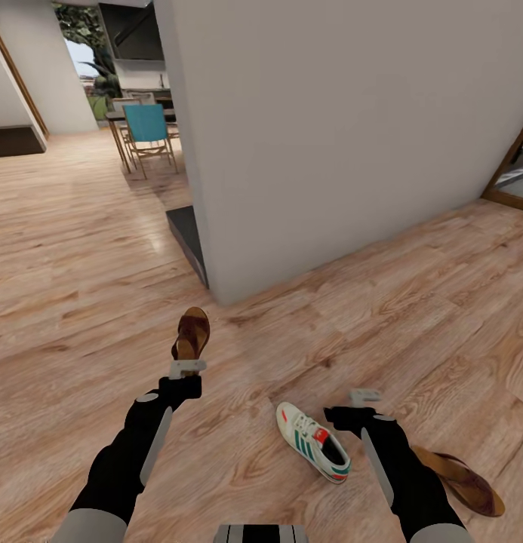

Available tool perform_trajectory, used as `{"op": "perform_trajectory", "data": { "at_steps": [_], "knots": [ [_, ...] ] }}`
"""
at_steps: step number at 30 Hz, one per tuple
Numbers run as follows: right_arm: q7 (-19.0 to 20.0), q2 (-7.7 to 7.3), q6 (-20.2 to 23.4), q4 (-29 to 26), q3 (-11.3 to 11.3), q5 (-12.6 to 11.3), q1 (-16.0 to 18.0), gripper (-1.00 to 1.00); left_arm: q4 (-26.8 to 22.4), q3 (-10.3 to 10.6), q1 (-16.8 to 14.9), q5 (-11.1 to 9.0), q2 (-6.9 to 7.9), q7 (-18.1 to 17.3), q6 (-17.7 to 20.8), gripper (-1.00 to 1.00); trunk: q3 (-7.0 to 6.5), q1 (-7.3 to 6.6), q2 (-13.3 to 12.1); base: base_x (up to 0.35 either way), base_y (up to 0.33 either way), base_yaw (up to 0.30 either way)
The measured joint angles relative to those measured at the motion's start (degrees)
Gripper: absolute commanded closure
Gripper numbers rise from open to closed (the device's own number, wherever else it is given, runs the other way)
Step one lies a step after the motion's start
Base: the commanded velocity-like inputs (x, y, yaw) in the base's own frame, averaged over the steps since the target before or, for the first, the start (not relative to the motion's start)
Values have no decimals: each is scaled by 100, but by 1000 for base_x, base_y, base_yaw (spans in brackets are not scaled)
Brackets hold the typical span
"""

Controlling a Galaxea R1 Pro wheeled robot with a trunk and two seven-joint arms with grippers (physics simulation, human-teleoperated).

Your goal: Pick up the two gym shoes and the two sandals from the corridor floor and place them onto the hallstand (shoe rack) in the corridor, making sure they are on the rack and not on the floor. Arrange them so the two gym shoes are next to each other and the two sandals are next to each other.

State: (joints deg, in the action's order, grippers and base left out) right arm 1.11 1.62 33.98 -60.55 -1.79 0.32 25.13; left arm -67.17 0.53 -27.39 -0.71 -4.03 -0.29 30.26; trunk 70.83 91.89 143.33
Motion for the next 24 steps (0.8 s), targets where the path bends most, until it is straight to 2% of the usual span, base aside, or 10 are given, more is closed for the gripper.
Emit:
{"op": "perform_trajectory", "data": {
  "at_steps": [4, 11, 15, 24],
  "knots": [
    [0, 0, 0, 0, 0, 0, 0, -100, 0, 1, 0, -3, 0, 0, 0, 100, 0, 0, 0, 0, -1, 207],
    [0, 0, 1, 10, -1, -7, -1, -100, 2, -1, -1, -2, 0, 0, -1, 100, -1, 0, 0, 0, -23, 28],
    [116, -128, -129, 139, 8, 115, -10, -100, -35, -7, -5, -36, -77, 1, 127, 100, -1, 0, 0, 0, 0, 0],
    [-109, -7, -4, 160, 6, -20, -10, -100, -34, -7, -1, -42, -79, 1, 145, 100, -1, 0, 0, 0, 0, 0]
  ]
}}
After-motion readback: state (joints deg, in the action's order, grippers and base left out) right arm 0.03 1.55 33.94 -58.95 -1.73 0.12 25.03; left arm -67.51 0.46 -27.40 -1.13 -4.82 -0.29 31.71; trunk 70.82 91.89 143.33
